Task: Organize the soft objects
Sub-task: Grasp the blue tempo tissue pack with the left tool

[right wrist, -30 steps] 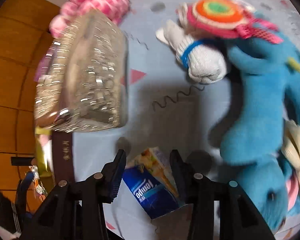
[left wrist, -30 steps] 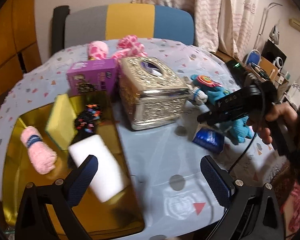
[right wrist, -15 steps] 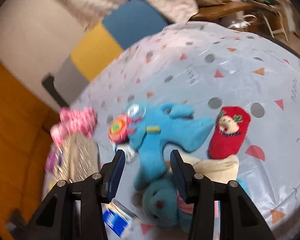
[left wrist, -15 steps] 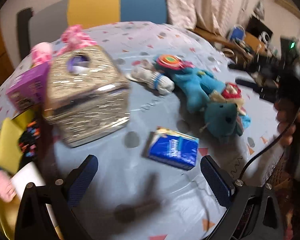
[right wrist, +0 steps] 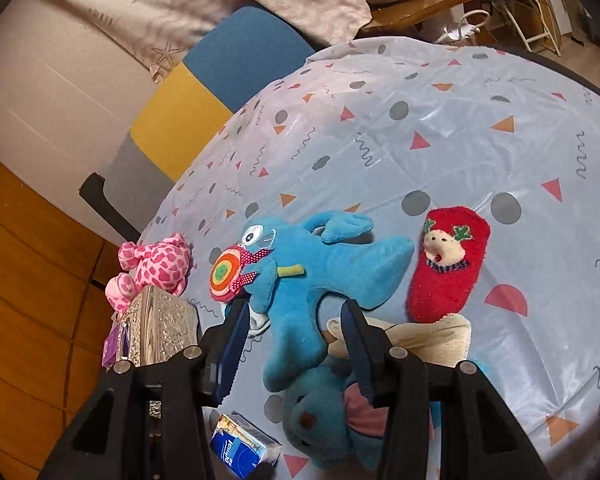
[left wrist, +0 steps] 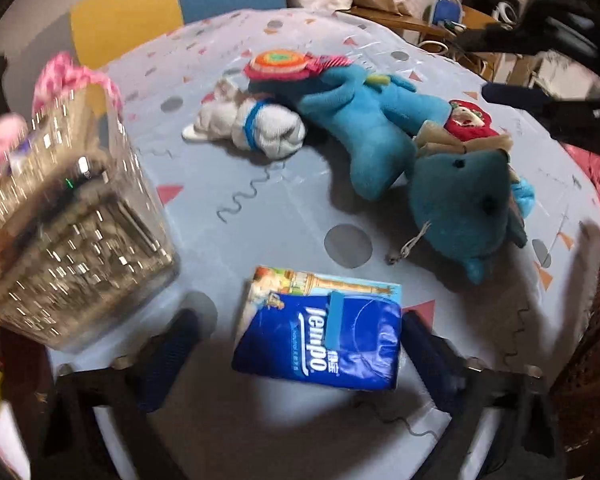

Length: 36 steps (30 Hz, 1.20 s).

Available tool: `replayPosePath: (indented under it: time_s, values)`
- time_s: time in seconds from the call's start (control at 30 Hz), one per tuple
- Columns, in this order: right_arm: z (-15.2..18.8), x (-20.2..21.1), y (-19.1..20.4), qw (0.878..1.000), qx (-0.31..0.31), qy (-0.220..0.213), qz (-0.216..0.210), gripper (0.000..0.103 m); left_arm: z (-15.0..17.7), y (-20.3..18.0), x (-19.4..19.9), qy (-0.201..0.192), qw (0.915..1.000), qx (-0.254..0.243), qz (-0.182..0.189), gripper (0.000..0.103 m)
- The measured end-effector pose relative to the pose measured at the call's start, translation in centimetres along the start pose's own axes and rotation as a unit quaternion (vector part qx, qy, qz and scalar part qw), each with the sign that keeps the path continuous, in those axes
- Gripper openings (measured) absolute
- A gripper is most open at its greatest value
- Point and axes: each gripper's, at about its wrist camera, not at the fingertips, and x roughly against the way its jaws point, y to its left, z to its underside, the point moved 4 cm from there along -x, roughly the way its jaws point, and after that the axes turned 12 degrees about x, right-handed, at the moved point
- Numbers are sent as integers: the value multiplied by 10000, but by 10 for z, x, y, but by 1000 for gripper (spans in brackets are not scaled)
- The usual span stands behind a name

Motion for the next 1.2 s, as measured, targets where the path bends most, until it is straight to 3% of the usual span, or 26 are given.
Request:
replayPosePath:
  time_s: [0.17, 0.5, 0.7, 0.77, 0.87, 0.97, 1.1, 1.2]
  values:
    - [2, -6, -6, 9998, -101, 139, 89, 48, 11, 13, 3, -44, 9993, 349, 154, 73]
    - [11, -15, -34, 9944, -527, 500, 772, 48, 54, 46, 24, -455, 9976, 520, -74, 74]
    - [8, -4, -36, 9928, -472, 245, 1070, 52, 57, 46, 23, -550, 9968, 576, -65, 74]
    - [7, -3, -34, 9931, -363, 196, 1098, 55, 57, 46, 23, -583, 9966, 581, -64, 74]
    - [11, -14, -27, 9920, -103, 509, 1153, 55, 58, 48, 24, -610, 9963, 601, -35, 74]
    - [13, -22, -15, 9860, 383, 693, 1466, 55, 60, 48, 25, -634, 9961, 611, -21, 74]
    - [20, -35, -6, 9728, 899, 1026, 1870, 55, 61, 49, 26, -660, 9959, 624, 5, 74]
    - [27, -48, -1, 9560, 1348, 1320, 2249, 55, 63, 51, 28, -672, 9956, 651, 23, 74]
